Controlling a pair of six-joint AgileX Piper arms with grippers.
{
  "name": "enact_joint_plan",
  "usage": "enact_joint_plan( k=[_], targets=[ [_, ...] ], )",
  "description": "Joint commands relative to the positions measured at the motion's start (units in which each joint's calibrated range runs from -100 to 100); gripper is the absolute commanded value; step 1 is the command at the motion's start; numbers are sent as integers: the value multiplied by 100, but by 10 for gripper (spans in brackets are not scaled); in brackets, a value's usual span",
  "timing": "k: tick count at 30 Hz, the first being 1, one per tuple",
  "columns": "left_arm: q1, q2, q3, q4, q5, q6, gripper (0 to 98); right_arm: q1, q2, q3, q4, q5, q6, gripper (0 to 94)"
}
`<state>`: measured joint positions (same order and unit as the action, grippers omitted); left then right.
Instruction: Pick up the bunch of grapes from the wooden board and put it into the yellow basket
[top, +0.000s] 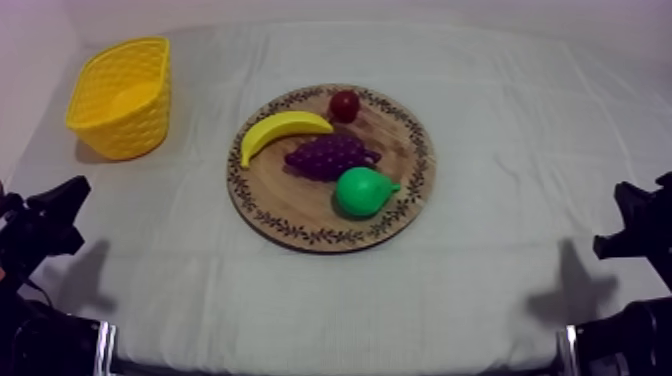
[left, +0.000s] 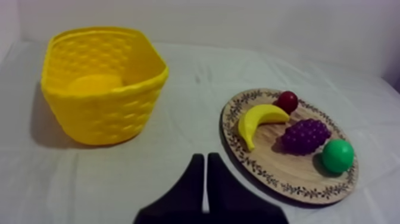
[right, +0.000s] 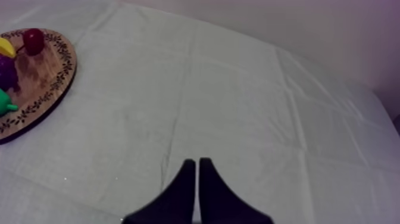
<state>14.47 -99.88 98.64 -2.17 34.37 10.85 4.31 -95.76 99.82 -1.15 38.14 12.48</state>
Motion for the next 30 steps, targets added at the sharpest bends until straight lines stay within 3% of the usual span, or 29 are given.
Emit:
enact_joint_plan(
  k=[1,8,14,19,30],
  targets=[
    [28,99,-26,-16,58,-92,0,-2,0,-4,0,0,0,3],
    [121,997,-260,-198,309,-436,0,-2,0,-4,0,0,0,3],
    [175,2069,-1085,-109,442,-926,0,-2,0,-4,0,0,0,3],
    [269,3127,-2251,-82,925,-1217,0,-2,0,-4,0,0,0,3],
    [535,5389,-4857,352,2287,-2341,0,-2,0,-4,0,0,0,3]
  ],
)
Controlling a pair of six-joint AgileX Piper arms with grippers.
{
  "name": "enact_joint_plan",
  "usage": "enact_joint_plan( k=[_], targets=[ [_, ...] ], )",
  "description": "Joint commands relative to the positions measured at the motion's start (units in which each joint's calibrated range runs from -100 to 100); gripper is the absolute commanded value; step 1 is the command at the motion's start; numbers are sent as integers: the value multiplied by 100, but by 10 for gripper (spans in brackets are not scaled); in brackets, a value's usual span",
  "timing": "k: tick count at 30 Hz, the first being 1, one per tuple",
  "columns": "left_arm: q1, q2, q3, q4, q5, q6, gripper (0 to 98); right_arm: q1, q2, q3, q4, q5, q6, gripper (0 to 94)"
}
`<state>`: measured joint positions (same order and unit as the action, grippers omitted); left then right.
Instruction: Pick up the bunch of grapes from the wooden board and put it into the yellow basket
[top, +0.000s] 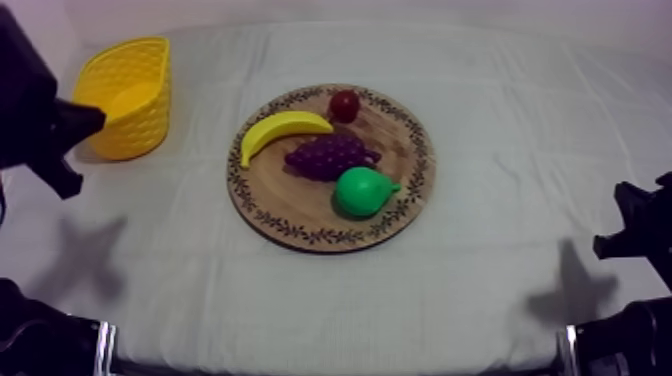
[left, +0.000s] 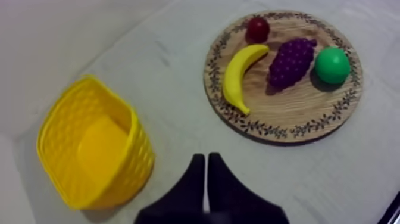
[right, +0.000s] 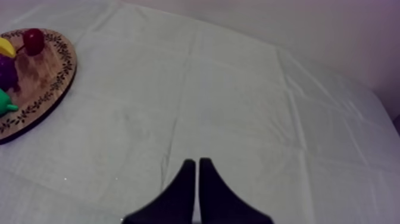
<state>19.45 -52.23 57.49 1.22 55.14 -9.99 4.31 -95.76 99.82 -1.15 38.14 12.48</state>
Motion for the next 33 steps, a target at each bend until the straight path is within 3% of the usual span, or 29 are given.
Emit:
enact_joint_plan(
  k=[1,9,24,33],
  targets=[
    [78,816,-935,25,312,-315,0,-2,0,-4,0,0,0,3],
    [493,2311,-2186,35,788,-599,0,-2,0,-4,0,0,0,3],
    [1336,4991,-4319,-383,1649,-268,0,-2,0,-4,0,0,0,3],
    [1511,6301,-5681,-326,2129,-326,0,-2,0,-4,0,0,0,3]
  ],
)
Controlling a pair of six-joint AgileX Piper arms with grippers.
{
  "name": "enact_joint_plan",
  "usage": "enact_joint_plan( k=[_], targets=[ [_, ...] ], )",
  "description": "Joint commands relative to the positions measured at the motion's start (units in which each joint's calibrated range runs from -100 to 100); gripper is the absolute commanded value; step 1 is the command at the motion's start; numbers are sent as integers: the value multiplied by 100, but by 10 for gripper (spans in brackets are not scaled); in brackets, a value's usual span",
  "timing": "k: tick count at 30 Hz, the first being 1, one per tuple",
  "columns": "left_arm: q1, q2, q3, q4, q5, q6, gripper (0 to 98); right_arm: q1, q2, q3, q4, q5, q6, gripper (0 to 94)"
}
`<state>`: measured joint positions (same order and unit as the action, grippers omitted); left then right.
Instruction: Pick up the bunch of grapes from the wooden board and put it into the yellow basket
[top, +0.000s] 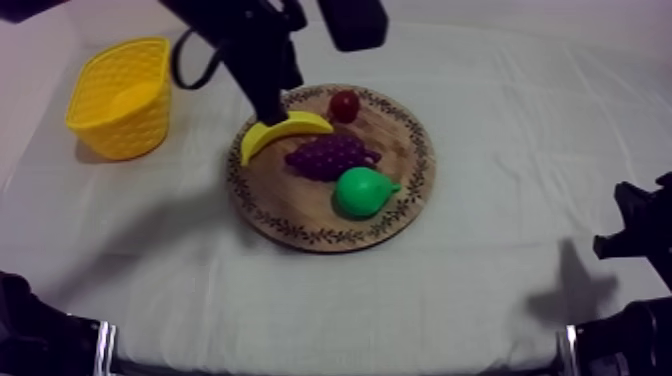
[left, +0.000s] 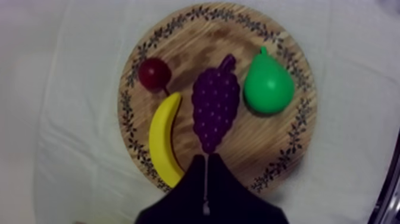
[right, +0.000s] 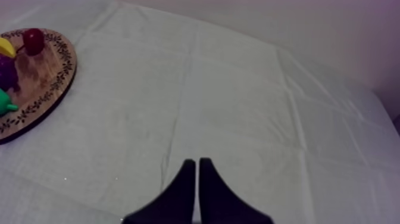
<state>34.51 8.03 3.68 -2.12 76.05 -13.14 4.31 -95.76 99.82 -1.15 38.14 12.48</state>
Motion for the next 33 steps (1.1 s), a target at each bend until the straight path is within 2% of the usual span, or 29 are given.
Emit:
enact_joint_plan(
  k=[1,12,22,33],
  targets=[
    [11,380,-400,19,62,-24,0,-2,0,-4,0,0,0,3],
    [118,1130,-1042,13,247,-82,19,-2,0,-4,0,0,0,3],
    [111,1373,-1274,23,493,-20,282,-2,0,-4,0,0,0,3],
    [19,1512,-1089,-5,576,19,486,-2,0,-4,0,0,0,3]
  ],
)
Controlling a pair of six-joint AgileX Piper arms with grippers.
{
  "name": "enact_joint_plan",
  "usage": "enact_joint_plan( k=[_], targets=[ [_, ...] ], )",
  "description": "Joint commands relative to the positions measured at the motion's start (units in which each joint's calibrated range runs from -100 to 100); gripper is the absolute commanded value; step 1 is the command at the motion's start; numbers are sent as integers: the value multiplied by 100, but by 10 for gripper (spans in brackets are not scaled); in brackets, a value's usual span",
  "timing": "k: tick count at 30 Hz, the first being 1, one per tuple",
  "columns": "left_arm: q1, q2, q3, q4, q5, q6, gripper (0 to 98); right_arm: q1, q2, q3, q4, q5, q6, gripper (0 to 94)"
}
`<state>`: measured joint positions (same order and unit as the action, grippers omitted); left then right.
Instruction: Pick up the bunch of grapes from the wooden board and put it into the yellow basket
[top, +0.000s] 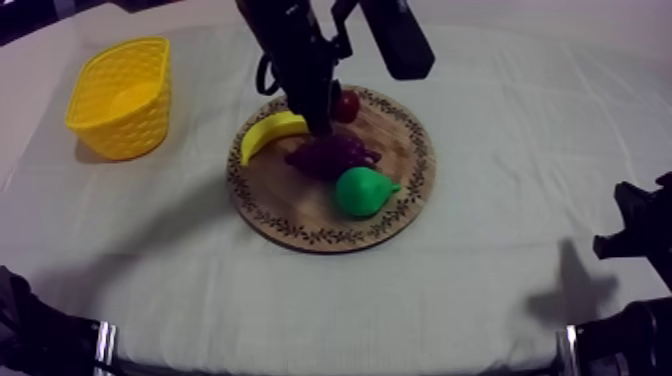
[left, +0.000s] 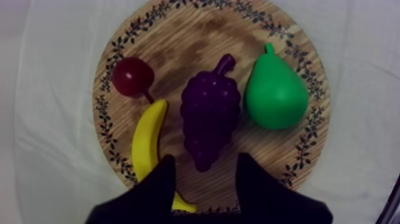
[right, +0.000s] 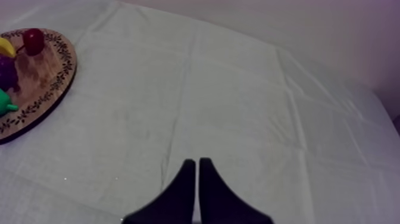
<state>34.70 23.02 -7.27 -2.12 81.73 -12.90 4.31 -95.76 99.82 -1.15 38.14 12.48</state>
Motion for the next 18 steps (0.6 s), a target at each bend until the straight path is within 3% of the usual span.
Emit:
enact_joint_plan(
  k=[1,18],
  targets=[
    [-2,31,1,-8,22,-7,497,-2,0,-4,0,0,0,3],
    [-27,839,-114,-37,43,71,605,-2,0,-4,0,0,0,3]
  ],
)
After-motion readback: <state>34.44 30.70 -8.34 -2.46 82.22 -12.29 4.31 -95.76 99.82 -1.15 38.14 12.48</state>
